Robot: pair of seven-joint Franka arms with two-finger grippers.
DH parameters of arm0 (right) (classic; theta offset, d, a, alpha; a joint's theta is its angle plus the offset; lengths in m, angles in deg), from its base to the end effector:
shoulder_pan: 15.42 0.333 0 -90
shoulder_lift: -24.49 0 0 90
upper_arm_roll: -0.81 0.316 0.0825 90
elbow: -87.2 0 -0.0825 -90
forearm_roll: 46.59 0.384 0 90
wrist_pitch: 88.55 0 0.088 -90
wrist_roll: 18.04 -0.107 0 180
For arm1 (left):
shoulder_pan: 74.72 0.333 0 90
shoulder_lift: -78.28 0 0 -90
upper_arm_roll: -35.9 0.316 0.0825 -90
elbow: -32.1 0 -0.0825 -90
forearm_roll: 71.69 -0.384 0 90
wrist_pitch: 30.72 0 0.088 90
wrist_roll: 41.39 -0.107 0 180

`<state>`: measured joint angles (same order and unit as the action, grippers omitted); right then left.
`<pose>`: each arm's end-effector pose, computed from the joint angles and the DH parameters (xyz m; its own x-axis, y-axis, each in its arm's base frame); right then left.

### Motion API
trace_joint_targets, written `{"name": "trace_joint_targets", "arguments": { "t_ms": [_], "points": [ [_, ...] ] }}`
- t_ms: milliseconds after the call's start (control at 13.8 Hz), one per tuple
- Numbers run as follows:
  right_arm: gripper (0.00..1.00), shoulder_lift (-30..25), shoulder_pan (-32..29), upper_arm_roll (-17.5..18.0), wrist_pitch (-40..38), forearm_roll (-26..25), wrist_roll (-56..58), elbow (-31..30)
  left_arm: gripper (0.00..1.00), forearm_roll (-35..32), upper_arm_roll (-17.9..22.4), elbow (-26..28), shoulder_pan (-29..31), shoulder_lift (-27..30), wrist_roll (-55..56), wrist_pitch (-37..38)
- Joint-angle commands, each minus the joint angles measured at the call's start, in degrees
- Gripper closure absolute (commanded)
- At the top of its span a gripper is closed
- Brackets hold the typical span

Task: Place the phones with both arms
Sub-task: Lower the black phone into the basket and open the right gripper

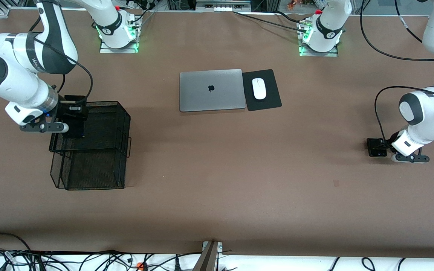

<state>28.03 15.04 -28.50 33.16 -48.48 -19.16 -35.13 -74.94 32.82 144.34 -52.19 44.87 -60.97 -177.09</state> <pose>0.5409 0.0111 0.3764 0.9978 0.0167 -0.0643 0.0205 -0.9981 0.0583 0.5819 0.2055 0.1755 0.9991 -0.0402 0.0122 -0.0402 -0.9992 -0.0070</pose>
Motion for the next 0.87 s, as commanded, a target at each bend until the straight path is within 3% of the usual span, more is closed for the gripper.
{"name": "trace_joint_targets", "arguments": {
  "t_ms": [0, 435, 798],
  "points": [
    [0.68, -2.66, 0.91, -0.48, 6.76, 0.75, 0.85, -6.33, 0.00, 0.26, -0.52, -1.15, -0.03, 0.00, -0.20, 0.39],
    [0.68, 1.21, 0.65, -2.85, 13.72, 0.93, 6.12, -6.25, 0.00, 0.26, -0.70, -0.80, -0.12, 0.09, 1.04, 0.39],
    [0.67, 3.14, 0.04, -2.86, 14.26, 1.54, 6.74, -6.34, 0.00, 0.35, -0.79, -0.53, -0.56, 0.18, 2.79, 0.30]
  ]
}}
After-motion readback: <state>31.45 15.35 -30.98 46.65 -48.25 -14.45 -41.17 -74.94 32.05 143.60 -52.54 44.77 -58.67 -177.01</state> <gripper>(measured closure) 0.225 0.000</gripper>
